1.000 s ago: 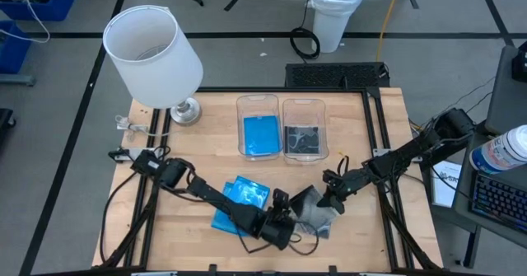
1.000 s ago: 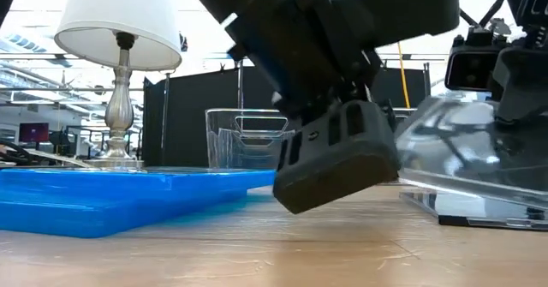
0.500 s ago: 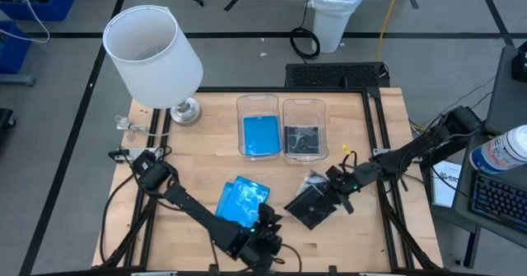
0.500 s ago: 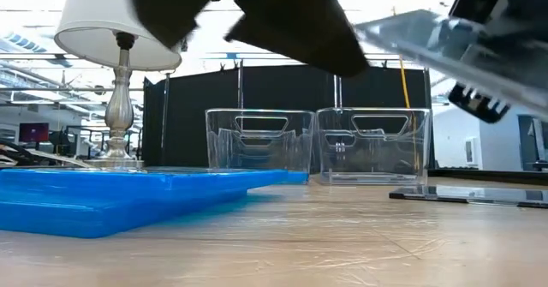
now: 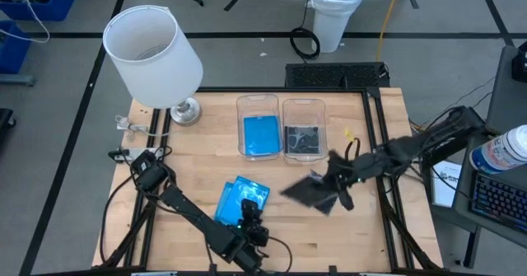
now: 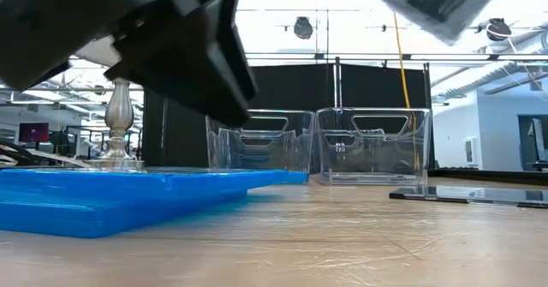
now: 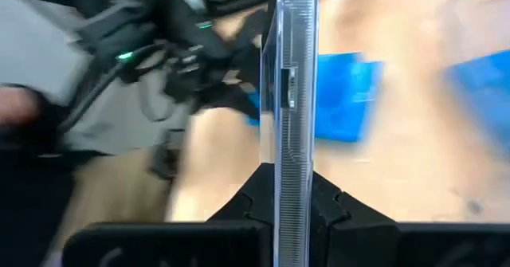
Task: Pick & place jewel cases by type
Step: Stack the top black CD case on top of the black CD case in the right transparent bin
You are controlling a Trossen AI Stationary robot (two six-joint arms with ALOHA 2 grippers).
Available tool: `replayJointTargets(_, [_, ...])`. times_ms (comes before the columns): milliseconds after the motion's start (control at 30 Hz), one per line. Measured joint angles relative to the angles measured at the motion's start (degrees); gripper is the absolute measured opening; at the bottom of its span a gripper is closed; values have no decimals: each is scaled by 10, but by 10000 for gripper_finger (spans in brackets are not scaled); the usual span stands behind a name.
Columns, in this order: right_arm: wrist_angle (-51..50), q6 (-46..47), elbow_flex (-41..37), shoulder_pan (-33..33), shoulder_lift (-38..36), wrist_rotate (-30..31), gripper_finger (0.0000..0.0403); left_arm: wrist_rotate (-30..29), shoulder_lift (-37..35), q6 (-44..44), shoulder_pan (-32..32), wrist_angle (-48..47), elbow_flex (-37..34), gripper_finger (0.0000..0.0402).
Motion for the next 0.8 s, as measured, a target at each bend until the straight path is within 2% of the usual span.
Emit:
replayJointTargets(100, [-146,-26,97,-39,10,27,15,1,0,4,4,-27,0,175])
replayJointTargets(233, [-255,-102,191,-124,25,22,11,3,0,41,18,-79,0,175])
replayJointTargets(333, [-323,-177,254,-211,41,-19,12,18,-1,58,33,-127,0,175])
replayJointTargets(433, [-394,-238,312,-309,71,-86,14,29,-9,57,48,-150,0,175])
replayJointTargets(600, [-459,-358,353,-417,132,-139,12,43,-19,56,68,-134,1,175])
replayJointTargets(800, [-470,-462,354,-483,226,-173,13,62,-22,56,68,-132,1,174])
